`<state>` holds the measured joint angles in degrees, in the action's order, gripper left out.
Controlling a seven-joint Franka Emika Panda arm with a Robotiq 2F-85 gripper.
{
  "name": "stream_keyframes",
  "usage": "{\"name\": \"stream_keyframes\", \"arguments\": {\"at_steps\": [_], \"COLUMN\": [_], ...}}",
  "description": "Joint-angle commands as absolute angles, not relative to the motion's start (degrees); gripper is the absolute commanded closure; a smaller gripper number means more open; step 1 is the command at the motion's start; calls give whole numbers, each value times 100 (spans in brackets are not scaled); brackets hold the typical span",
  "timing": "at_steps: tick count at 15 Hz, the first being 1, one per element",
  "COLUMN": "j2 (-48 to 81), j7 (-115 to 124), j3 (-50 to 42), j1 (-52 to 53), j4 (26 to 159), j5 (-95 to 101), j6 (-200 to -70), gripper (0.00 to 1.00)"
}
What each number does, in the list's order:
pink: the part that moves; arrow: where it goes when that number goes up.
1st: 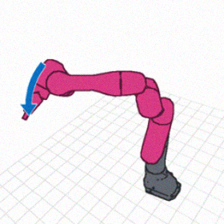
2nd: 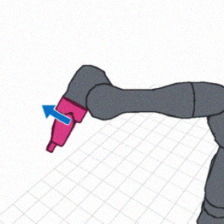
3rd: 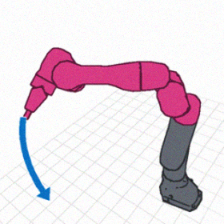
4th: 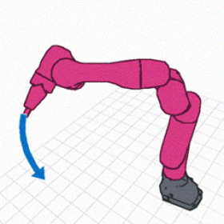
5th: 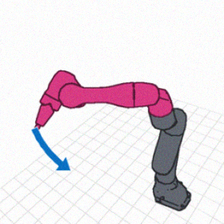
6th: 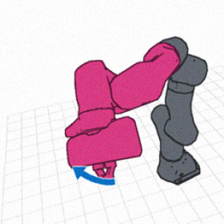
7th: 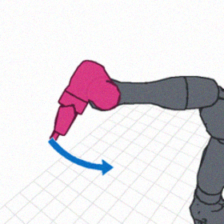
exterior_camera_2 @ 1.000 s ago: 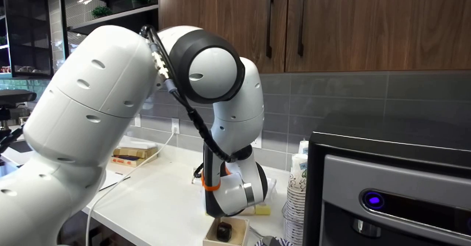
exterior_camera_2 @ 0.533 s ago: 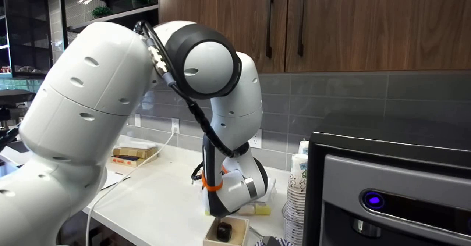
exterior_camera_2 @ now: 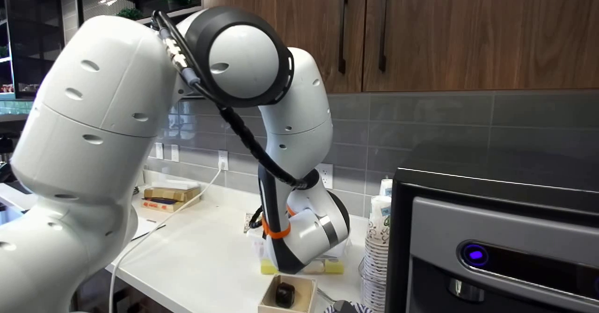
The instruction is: Put the lid on the bowl
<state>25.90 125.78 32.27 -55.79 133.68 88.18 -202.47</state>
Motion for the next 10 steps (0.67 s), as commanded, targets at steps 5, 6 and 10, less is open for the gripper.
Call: {"name": "stream_keyframes", "arguments": {"at_steps": [5,6,10], "j2": [2364,2372,2432], "j7": [13233,13229,13168], "j3": [3031,3008,2915], "j1": [-5583,-5576,-5546], "j4": [13276,13240,13053], "j5": [9271,9260,9185], "j6": [-20101,-20085,-19866], "gripper": [0,0,0]}}
